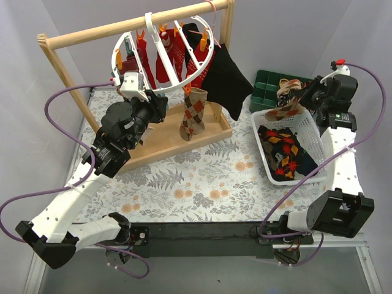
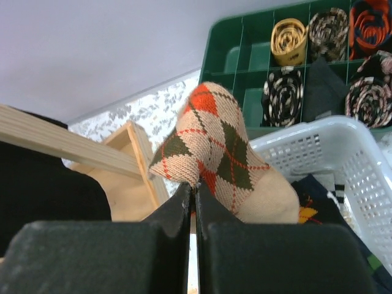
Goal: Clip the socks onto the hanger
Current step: Pick up the sock from the bin.
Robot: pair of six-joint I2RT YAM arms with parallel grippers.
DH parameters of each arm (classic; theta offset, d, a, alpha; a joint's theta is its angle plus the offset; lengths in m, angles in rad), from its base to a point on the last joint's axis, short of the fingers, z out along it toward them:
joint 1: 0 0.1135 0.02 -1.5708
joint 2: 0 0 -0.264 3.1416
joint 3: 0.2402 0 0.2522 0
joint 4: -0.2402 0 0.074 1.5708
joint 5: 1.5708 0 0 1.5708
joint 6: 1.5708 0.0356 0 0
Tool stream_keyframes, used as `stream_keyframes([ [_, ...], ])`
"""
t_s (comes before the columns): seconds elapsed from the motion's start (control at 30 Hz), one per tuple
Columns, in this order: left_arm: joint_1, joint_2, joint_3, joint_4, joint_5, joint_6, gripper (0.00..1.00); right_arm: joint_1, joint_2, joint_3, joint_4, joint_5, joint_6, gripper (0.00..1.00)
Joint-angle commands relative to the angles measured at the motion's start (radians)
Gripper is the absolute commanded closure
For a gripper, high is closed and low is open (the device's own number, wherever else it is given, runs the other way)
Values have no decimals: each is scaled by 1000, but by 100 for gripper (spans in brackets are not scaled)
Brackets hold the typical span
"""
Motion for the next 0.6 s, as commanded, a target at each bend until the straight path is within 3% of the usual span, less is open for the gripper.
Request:
stream_keyframes([
  [0.0,-2,-20,14,-35,13,0,100,-2,-41,-160,70,-26,-19,99],
  [0.17,0,-16,15,-35,30,-6,100,-2,-123,-480,68,78,-67,99],
  [0.33,-2,-21,15,-40,37,-15,100,-4,-204,-588,-56,173,-74,98],
  [0.4,-2,-21,14,-41,39,-17,100,-4,-222,-584,-97,186,-91,91],
  [0.5,-2,-20,15,-43,40,-17,100,24,-258,-571,-144,172,-120,71],
  [0.57,-2,-20,17,-45,42,-17,100,66,-273,-536,-168,180,-162,65],
])
